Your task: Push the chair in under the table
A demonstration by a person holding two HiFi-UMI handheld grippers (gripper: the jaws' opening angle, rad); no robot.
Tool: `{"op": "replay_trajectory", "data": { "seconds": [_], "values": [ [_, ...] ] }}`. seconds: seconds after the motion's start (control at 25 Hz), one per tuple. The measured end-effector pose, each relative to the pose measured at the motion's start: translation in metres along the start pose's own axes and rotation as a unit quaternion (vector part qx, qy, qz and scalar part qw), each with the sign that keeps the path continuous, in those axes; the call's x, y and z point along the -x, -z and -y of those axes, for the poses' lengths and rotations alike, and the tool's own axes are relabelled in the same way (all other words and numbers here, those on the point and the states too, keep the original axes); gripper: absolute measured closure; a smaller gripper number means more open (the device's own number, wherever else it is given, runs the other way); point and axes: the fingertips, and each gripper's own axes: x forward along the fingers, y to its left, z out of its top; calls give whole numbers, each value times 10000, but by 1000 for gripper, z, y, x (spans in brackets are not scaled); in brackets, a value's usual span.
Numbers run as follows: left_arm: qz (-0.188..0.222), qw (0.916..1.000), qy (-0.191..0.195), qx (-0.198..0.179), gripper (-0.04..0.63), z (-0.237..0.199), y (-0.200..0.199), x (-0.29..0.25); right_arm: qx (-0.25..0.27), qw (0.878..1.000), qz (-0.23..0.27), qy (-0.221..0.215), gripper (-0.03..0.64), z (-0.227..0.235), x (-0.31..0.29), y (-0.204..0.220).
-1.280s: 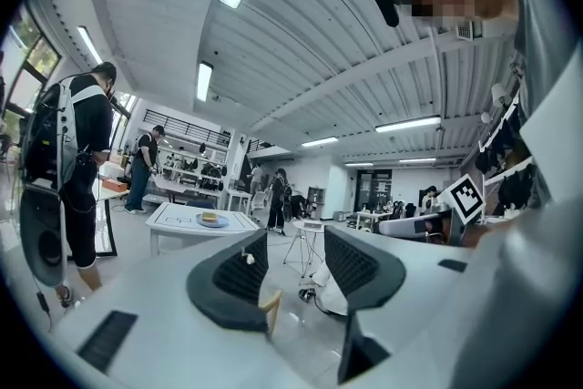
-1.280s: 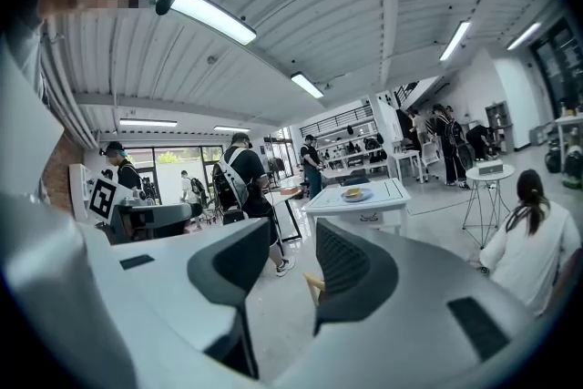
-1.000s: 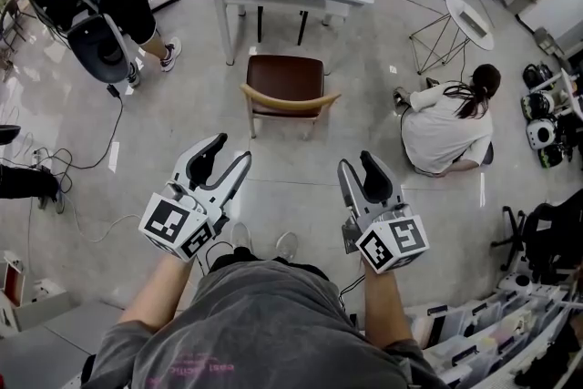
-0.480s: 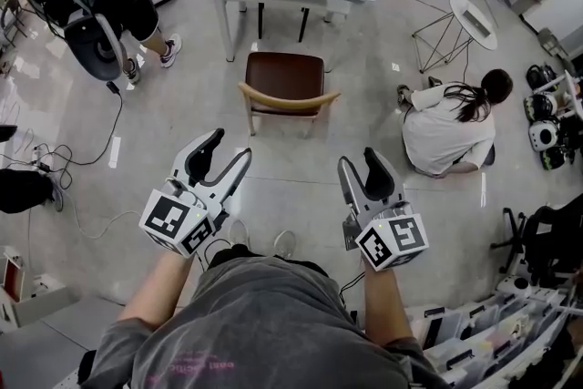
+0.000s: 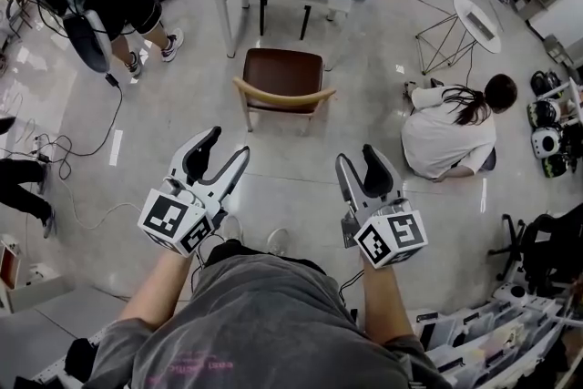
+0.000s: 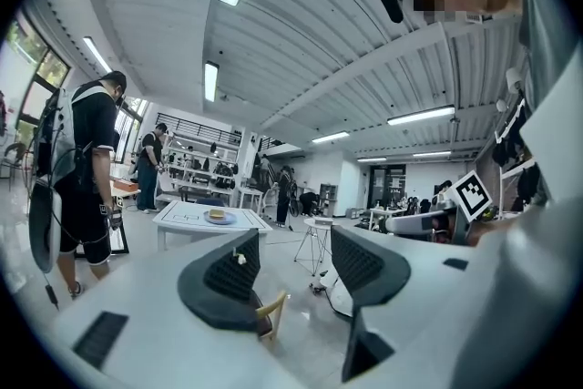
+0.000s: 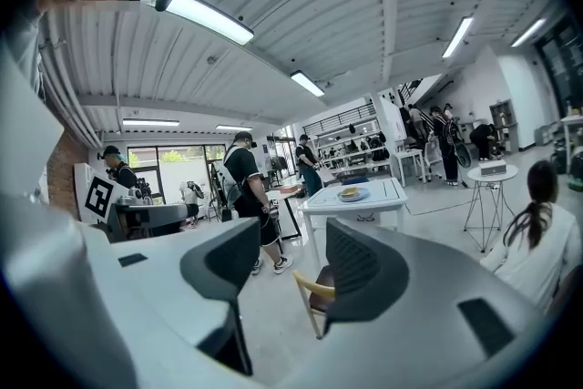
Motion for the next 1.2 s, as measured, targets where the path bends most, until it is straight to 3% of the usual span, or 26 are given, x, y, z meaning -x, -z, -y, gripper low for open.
{"op": "replay_trajectory", "data": {
  "seconds": [0.44,1.2],
  "values": [
    [-41,9998,-176,-44,356,38,10,-3,-82,9997,-18,-210,408,21,27,9],
    [37,9999,-154,2,356,24,4,-40,-43,9997,-4,-230,408,45,2,1]
  ]
}}
